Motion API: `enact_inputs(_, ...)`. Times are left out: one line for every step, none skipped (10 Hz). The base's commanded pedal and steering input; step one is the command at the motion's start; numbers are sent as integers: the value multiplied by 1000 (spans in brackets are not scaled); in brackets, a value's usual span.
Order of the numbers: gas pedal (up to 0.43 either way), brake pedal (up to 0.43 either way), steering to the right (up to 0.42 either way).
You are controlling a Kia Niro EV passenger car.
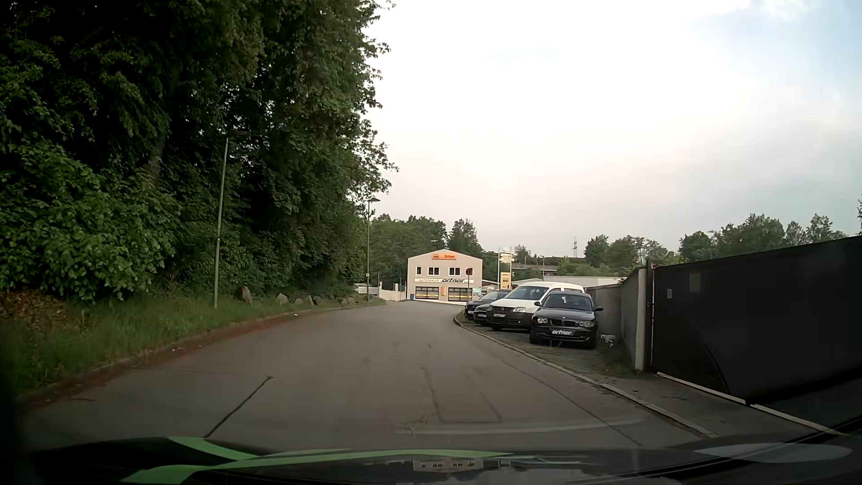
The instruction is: Follow the waypoints while adhering to traffic rules and regulations
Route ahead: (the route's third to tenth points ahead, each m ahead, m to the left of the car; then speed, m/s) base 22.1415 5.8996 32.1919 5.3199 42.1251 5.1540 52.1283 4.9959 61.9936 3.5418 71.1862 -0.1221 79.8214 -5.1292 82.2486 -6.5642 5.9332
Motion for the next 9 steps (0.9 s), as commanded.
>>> enact_inputs(110, 0, -49)
enact_inputs(110, 0, -49)
enact_inputs(110, 0, -49)
enact_inputs(110, 0, -49)
enact_inputs(110, 0, -49)
enact_inputs(110, 0, -48)
enact_inputs(110, 0, -48)
enact_inputs(110, 0, -48)
enact_inputs(110, 0, -48)
